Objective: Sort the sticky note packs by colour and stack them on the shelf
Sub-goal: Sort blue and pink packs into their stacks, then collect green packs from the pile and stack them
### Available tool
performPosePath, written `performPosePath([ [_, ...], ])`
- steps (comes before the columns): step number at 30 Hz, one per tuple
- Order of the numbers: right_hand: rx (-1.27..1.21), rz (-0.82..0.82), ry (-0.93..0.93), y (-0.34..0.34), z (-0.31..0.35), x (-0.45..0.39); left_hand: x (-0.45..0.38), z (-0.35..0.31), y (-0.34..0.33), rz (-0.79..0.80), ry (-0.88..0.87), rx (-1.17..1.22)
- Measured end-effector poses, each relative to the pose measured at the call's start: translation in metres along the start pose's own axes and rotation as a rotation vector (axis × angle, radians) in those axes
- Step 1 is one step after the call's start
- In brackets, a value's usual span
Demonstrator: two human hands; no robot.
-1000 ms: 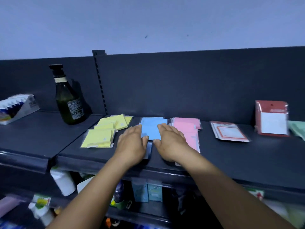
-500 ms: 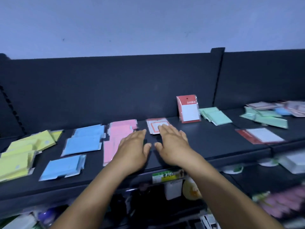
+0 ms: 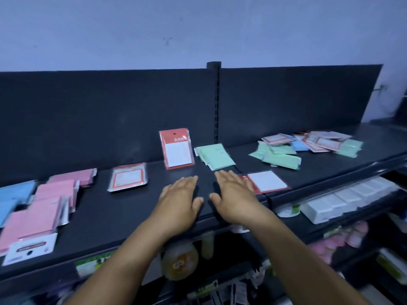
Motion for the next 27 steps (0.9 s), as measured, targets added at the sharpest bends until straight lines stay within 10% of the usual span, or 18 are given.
performPosePath([
  [27, -0.018, -0.025, -0.186, 0.046, -0.204, -0.077, -0.185, -0.136, -0.086, 0.206, -0.132, 0.081],
])
Point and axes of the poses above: each hand's wrist, its own x-axis away from the middle knuckle, its own y-axis out of the back of the hand, z = x × y, the point moved 7 cm from there along -x, towards the middle knuckle, and after that the axes turned 6 degrees about -y, right-handed, at the moved point
